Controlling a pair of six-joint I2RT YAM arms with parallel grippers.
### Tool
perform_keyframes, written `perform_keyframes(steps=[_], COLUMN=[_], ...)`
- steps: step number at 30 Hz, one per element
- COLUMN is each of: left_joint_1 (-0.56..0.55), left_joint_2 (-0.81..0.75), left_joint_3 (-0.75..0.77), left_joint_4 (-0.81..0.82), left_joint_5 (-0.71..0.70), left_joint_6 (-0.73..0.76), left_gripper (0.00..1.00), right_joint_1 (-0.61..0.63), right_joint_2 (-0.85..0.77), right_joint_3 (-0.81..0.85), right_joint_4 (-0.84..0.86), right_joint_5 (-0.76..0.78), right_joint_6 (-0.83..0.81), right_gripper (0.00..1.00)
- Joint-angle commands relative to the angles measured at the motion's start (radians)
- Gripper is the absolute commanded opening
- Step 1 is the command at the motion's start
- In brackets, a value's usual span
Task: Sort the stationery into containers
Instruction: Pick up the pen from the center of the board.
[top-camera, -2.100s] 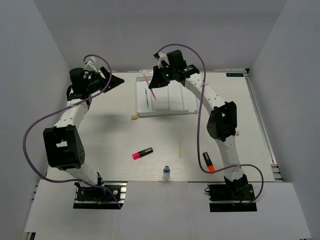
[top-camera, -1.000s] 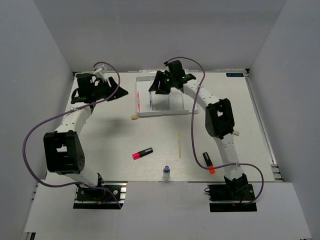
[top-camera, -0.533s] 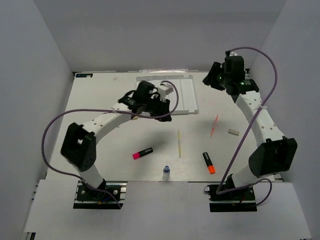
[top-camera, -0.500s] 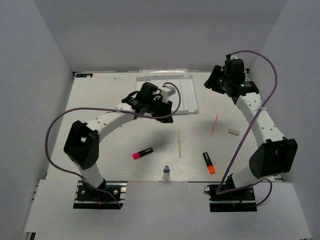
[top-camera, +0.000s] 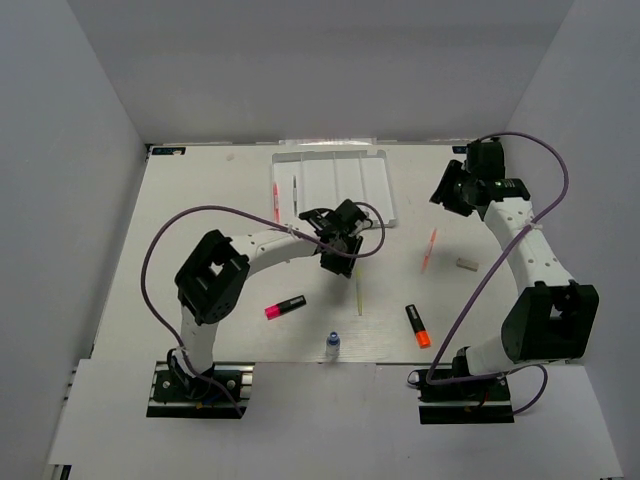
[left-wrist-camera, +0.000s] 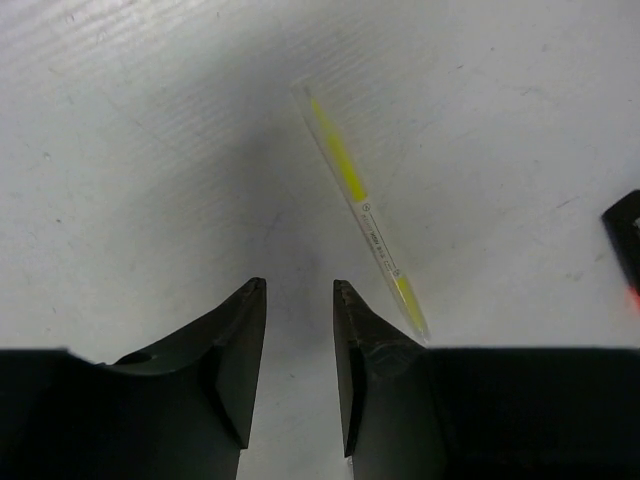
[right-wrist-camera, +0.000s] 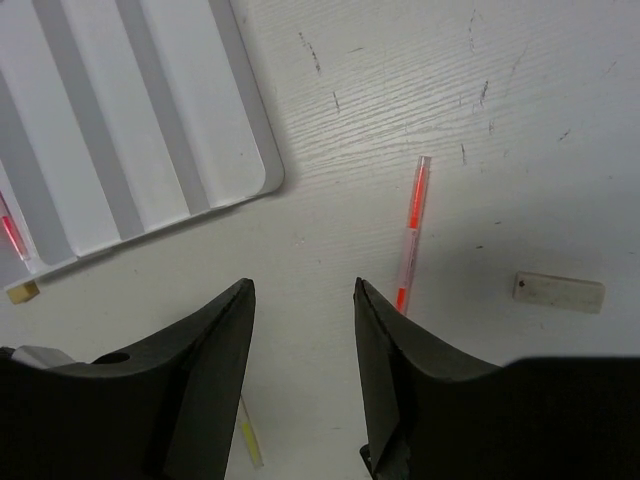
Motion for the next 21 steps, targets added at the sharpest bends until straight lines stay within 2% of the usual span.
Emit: perform_keyframes(steps=[1, 3, 7, 10, 15, 21], left_joint_1=[-0.043, -0.056, -0.066, -0.085, -0.119, -0.128], left_joint_2=[0.002, 0.016, 0.044, 0.05, 0.076, 0.143], left_joint_3=[0.02, 0.034, 0.077, 0.089, 0.099, 0.144], left_joint_4=[-0.031, -0.032, -0.037, -0.036, -0.036, -0.051], left_joint_5=[-0.136, -0.146, -0.136, -0.134, -0.151, -0.153], left_joint_6=[-0.09, -0.105, -0.133, -0.154, -0.167, -0.182], left_gripper=[0.43, 0.44, 0.54, 0.57, 0.55, 0.47], right_joint_1=[-0.021, -0.024, -0.043, -0.05, -0.061, -0.067], right_joint_2=[-0.019, -0.02, -0.019, -0.02, -0.028, -0.027], right_joint_3=[-0.001, -0.006, -0.017, -0.023, -0.032, -0.034], right_joint_4=[0.021, 0.023, 0.023, 0.021, 0.021, 0.017], right_joint_5=[-0.028, -0.03, -0.068, -0.079, -0.091, -0.102], right_joint_6=[0.006, 0.008, 0.011, 0.011, 0.015, 0.014], right_gripper=[0.5, 0.5, 0.5, 0.51, 0.5, 0.5])
